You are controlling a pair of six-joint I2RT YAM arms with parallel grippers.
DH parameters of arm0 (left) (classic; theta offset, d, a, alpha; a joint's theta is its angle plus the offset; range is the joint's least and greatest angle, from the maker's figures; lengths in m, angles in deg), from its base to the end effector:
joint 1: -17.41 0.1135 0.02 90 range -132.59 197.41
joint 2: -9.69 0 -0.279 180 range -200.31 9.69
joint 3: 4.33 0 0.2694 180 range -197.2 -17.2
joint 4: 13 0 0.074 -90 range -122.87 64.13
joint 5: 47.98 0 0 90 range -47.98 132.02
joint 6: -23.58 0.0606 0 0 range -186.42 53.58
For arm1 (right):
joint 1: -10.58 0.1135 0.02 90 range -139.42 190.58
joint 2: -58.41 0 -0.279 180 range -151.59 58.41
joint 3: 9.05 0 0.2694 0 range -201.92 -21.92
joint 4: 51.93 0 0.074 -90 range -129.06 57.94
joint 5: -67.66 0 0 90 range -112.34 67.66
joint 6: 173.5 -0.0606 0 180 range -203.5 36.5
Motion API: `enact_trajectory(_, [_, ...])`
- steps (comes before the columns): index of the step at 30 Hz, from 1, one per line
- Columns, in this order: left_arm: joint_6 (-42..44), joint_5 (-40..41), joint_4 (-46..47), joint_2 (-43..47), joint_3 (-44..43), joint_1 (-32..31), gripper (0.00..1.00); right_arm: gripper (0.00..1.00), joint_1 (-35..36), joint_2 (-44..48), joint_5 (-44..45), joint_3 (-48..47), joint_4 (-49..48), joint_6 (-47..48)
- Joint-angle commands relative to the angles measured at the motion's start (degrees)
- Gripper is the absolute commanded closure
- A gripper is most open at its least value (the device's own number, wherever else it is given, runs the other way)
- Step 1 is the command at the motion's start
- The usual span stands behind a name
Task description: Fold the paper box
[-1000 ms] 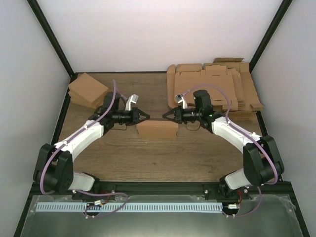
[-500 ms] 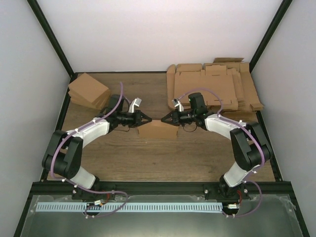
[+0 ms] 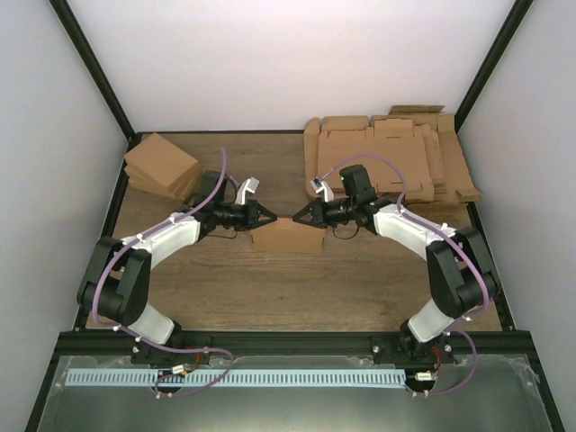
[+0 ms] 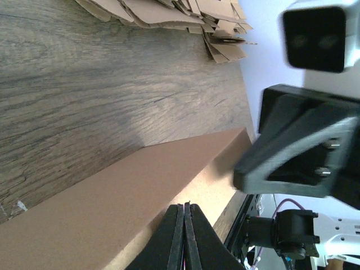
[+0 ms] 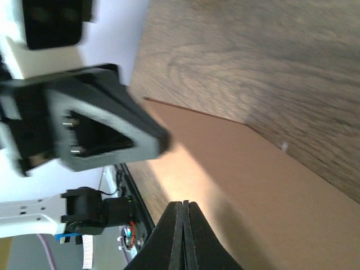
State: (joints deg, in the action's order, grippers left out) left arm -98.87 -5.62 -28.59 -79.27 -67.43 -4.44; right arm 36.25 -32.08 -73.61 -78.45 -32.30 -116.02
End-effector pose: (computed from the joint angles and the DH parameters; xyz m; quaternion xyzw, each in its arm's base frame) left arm 0.3021 -0.1694 0.1989 0.0883 0.8457 -0.4992 0.1667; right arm 0.3027 0.1979 0.2225 -0.1311 0.8288 0.5264 0.1372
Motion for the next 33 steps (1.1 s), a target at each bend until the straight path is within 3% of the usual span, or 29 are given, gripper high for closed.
enact_trajectory(1, [2.2, 5.2, -9.1, -1.7, 1.2, -0.7, 0.96, 0.99, 0.4, -4.8, 4.0, 3.6, 2.5, 2.9])
enact_trajectory(10, [0.7, 3.8, -12.5, 5.0, -6.6, -0.9, 0.96, 0.99, 0.4, -4.2, 6.1, 6.7, 1.6, 3.4])
enact_trajectory(23, [1.1, 5.1, -6.6, -0.5, 6.3, -1.8, 0.96, 0.99, 0.4, 2.5, 4.0, -1.0, 5.3, 3.6])
enact_trajectory(27, [1.0, 5.2, -6.7, 0.0, 5.6, -1.9, 0.96, 0.99, 0.4, 4.2, 4.2, 2.1, 3.2, 3.7])
enact_trajectory(33, [2.1, 5.9, -9.7, 1.1, 3.8, -1.9, 0.96, 0.99, -0.8, -1.7, 6.5, 9.7, 0.6, 5.6])
